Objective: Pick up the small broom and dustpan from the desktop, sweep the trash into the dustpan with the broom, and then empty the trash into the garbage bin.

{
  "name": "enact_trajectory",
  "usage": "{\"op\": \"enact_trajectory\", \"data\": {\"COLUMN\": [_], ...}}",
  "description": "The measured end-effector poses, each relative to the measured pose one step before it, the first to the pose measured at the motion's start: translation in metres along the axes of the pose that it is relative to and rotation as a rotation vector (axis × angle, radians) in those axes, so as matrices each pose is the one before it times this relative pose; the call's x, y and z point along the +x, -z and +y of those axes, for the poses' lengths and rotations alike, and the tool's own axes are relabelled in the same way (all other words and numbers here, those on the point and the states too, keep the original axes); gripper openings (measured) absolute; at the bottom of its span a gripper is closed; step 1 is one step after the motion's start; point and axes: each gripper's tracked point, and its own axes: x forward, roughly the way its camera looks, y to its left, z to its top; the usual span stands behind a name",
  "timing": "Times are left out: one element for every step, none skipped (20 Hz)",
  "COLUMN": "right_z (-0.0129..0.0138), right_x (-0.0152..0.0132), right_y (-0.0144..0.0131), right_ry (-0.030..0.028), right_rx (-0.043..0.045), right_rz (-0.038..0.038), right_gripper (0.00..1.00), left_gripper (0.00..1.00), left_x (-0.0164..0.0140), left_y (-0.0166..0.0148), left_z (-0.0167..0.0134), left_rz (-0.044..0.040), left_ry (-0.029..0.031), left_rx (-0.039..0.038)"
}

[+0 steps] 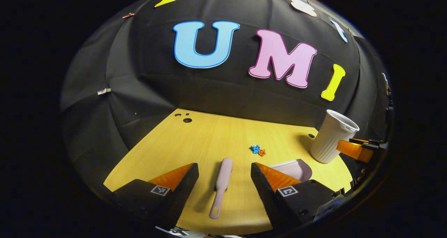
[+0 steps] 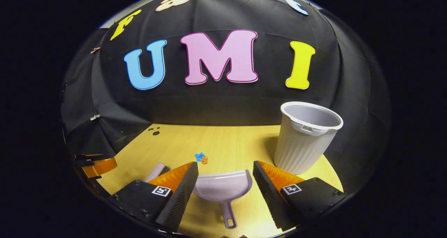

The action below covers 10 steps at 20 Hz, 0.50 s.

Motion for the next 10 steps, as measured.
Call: {"op": "enact_trajectory", "data": {"right_z": [-0.00006, 0.00193, 0.00076, 0.00054, 0.00162, 0.00199, 0.00076, -0.00035, -0.00105, -0.00136], "right_x": [0.00285, 0.00255, 0.00193, 0.00197, 0.00155, 0.00251, 0.00079, 0.0028, 0.00088, 0.00467], "right_y": [0.0024, 0.00261, 0.00289, 0.00392, 0.00142, 0.00256, 0.00203, 0.00343, 0.00465, 0.00834], "right_ry": [0.00011, -0.00015, -0.00232, -0.00105, -0.00519, -0.00719, 0.00082, 0.00178, 0.00107, -0.00034], "right_rx": [-0.00475, -0.004, -0.00028, 0.00228, 0.0049, 0.00441, 0.00104, -0.00011, 0.00012, -0.00096], "right_rz": [0.00913, 0.01385, 0.01433, 0.0157, 0.01065, 0.01131, 0.01219, 0.01185, 0.01518, 0.02149], "right_gripper": [0.99, 0.99, 0.99, 0.99, 0.99, 0.99, 0.99, 0.99, 0.99, 0.99], "left_gripper": [0.96, 0.96, 0.96, 0.96, 0.96, 0.96, 0.96, 0.96, 0.96, 0.96], "left_x": [0.00611, 0.00447, 0.0055, 0.00482, 0.00585, 0.00499, 0.00817, 0.0073, 0.00932, 0.00677], "left_y": [0.004, 0.00303, 0.005, 0.00359, 0.00286, 0.00347, 0.00585, 0.00595, 0.00854, 0.00559], "left_z": [0.00262, 0.00136, 0.00286, 0.00331, 0.00151, -0.00335, -0.00149, 0.00139, 0.00102, 0.00191], "left_rz": [0.01845, 0.01733, 0.02201, 0.01905, 0.01537, 0.02338, 0.02471, 0.0339, 0.0366, 0.03264], "left_ry": [0.00261, -0.00126, -0.00258, -0.01111, 0.00026, 0.01678, 0.01193, 0.00302, 0.00132, -0.00452], "left_rx": [-0.00876, -0.00274, -0.00132, -0.00521, -0.01237, -0.01518, -0.0112, -0.00288, 0.00494, 0.01343]}}
